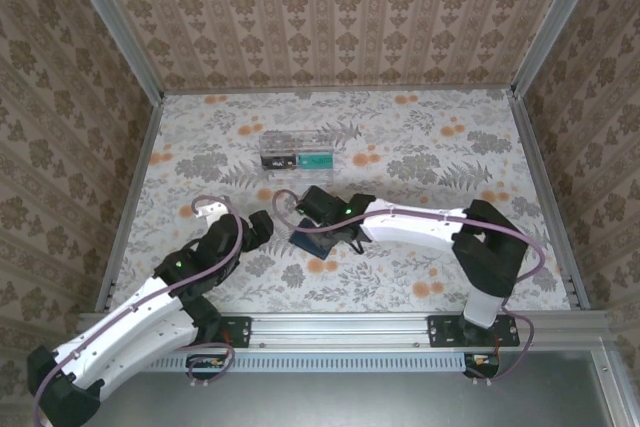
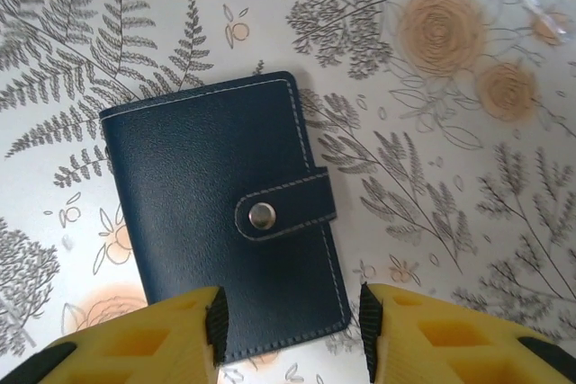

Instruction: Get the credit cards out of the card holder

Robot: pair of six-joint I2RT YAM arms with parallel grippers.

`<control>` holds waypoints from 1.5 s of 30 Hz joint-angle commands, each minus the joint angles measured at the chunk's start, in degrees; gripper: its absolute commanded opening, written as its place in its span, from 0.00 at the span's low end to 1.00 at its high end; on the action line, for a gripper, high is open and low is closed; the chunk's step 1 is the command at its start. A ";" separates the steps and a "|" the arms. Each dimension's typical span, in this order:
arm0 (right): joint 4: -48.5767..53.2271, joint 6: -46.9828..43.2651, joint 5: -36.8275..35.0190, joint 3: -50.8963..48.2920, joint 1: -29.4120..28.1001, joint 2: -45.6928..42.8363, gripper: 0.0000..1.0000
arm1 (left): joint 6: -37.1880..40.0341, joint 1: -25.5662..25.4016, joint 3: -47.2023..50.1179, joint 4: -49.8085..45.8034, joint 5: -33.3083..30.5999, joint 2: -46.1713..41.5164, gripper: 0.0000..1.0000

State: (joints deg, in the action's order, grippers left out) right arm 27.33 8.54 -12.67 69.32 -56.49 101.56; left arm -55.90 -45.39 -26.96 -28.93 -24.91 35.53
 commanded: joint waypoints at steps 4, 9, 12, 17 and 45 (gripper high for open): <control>1.23 -3.17 -1.83 4.82 -0.55 5.81 0.42 | 0.44 1.08 0.42 -2.32 -1.26 -0.81 1.00; 1.32 -3.96 -1.15 6.30 -0.55 8.58 0.43 | 0.09 1.55 1.20 -2.41 -1.11 -1.52 1.00; 1.36 -4.05 -0.71 7.04 -0.55 9.75 0.43 | -0.17 1.97 1.58 -2.47 -0.95 -2.00 1.00; 1.56 -4.40 -1.08 7.40 -0.55 11.18 0.47 | -0.08 2.50 1.56 -2.45 -0.32 -2.26 1.00; 0.41 5.86 4.93 3.81 0.47 3.89 0.00 | -1.58 2.53 4.59 8.15 11.51 -0.85 0.78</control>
State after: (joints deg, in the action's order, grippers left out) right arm 27.07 9.56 -11.05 73.87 -56.64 108.86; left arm -56.58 -43.03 -25.08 -26.98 -19.94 33.82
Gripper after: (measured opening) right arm 0.054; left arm 0.821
